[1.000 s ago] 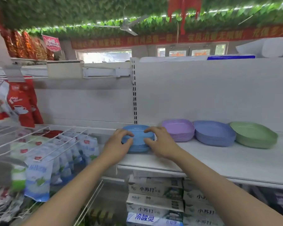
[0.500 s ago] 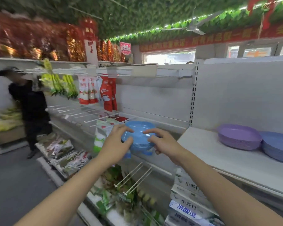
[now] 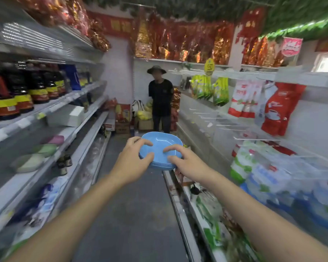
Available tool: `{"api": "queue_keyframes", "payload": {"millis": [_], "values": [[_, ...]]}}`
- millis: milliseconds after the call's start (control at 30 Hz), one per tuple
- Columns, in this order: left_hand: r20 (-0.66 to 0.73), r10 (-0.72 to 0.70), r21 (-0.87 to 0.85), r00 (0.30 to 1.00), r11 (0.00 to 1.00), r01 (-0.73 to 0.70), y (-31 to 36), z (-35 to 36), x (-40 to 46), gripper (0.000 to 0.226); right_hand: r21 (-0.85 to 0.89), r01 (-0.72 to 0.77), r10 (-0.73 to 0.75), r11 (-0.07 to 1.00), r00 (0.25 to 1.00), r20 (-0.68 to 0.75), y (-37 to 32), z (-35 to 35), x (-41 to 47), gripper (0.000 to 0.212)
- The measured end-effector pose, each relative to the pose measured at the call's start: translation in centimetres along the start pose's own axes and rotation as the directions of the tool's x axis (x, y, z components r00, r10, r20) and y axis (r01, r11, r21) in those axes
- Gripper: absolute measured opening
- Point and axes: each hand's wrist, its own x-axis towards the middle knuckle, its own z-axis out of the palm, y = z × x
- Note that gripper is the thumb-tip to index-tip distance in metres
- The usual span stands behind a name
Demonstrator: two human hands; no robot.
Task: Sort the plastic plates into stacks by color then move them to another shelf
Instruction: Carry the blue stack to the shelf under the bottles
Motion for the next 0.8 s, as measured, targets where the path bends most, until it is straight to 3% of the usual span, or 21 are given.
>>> {"api": "queue_keyframes", "payload": {"millis": [433,800], "values": [[-0.238,-0.319,0.137,0.917,0.924,0.357,-26.5,-19.1,3.7,0.02,0.131,0.178,-0.214,0.975,0.904,0.371,-8.5,28.0,23.9,0.018],[-0.352,-0.599,0.108,0.719,0.737,0.667,-42.3,-19.3,0.4,0.021,0.193,0.164,-0.252,0.967,0.703,0.665,-4.0,46.0,34.3,0.021]]}}
